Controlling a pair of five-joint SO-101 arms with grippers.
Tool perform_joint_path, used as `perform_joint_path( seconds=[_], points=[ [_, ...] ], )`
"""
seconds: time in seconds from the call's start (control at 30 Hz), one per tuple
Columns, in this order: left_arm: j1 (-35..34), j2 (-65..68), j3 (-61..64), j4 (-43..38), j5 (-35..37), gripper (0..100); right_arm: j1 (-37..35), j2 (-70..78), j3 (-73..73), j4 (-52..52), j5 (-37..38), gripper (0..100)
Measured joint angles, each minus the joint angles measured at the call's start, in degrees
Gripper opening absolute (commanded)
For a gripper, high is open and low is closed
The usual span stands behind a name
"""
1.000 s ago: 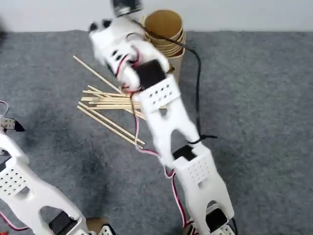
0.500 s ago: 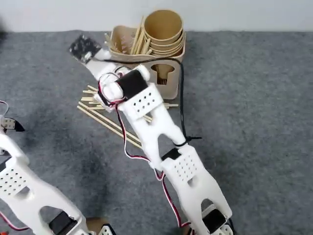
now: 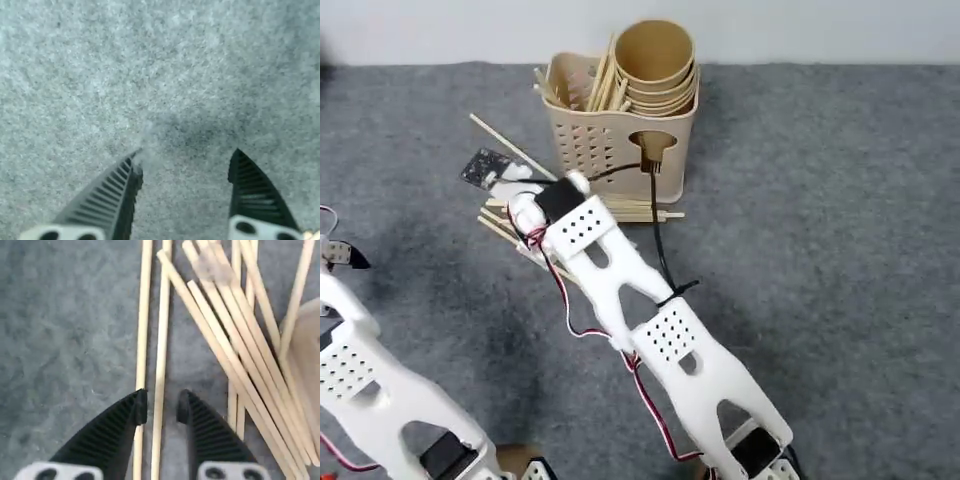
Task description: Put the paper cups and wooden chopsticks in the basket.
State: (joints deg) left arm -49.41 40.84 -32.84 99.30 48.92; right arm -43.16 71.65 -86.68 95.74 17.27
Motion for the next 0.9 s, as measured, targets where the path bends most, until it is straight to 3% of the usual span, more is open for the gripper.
perform_joint_path(
  seconds=[0.6,0.9],
  points=[
    [0.0,0.0,0.0,0.0,0.0,26,-5.3,5.5,-6.8,3.5,-3.0,19.9],
    [0.0,0.0,0.0,0.0,0.0,26,-3.5,6.6,-6.8,3.5,-3.0,19.8]
  ],
)
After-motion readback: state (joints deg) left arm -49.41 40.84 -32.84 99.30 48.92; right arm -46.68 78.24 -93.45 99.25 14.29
